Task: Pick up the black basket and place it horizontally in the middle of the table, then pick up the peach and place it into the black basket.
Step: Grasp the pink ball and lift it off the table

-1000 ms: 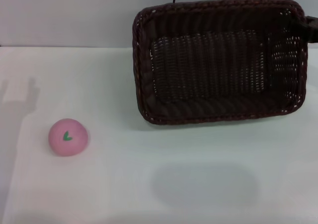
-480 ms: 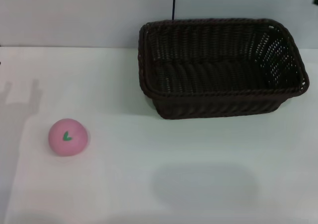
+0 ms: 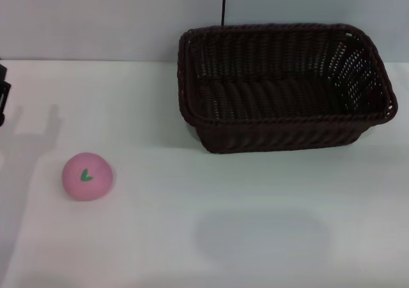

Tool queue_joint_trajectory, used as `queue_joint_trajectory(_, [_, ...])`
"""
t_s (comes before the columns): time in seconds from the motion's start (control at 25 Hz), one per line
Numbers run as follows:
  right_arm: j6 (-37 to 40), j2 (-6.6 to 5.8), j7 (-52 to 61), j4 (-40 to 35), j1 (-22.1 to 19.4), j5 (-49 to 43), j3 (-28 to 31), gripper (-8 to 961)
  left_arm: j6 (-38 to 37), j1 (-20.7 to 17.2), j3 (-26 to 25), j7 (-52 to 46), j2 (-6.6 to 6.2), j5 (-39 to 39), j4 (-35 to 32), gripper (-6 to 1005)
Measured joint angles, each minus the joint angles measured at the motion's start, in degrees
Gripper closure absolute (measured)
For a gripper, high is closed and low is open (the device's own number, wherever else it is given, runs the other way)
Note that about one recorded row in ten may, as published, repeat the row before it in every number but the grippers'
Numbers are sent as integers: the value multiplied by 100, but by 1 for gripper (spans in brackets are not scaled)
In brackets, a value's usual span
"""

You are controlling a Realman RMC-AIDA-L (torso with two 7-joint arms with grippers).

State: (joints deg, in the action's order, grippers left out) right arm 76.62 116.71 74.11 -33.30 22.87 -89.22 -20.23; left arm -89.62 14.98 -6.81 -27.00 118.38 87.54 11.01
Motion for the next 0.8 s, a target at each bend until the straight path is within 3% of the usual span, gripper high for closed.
queue_joint_trajectory(0.08, [251,191,-532,63,-329,593,2,333,-139,-11,554,-16,-15,-1,-278,310])
queue_joint_trajectory(0.12, [251,191,-532,63,-329,593,2,333,-139,-11,554,-16,-15,-1,-278,310])
queue_joint_trajectory(0.16, [305,213,-682,166,-410,774,2,333,-267,-45,997,-36,-16,4,-535,310])
queue_joint_trajectory(0.24, [346,199,-889,494,-531,1098,7,333,-267,-45,997,-36,-16,4,-535,310])
queue_joint_trajectory(0.28, [337,187,-971,627,-571,1224,14,333,-349,-97,1357,-104,-21,5,-741,311])
queue_joint_trajectory(0.32, [318,177,-1073,761,-611,1325,52,333,-349,-97,1357,-104,-21,5,-741,311])
queue_joint_trajectory(0.36, [306,174,-1139,848,-635,1367,95,333,-429,-278,2083,-516,-33,5,-1323,311])
queue_joint_trajectory(0.4, [297,174,-1205,920,-653,1381,154,333,-430,-357,2293,-668,-37,4,-1505,311])
queue_joint_trajectory(0.52, [289,174,-1307,1093,-672,1393,309,333,-430,-415,2450,-755,-38,5,-1619,312])
queue_joint_trajectory(0.56, [289,174,-1321,1142,-666,1395,339,333,-403,-573,2848,-903,-41,4,-1910,312])
queue_joint_trajectory(0.76, [289,164,-1334,1213,-618,1400,373,333,-292,-693,3206,-918,-44,4,-2076,313])
queue_joint_trajectory(0.8, [289,167,-1334,1218,-606,1402,374,333,-103,-725,3524,-916,-51,5,-2117,313])
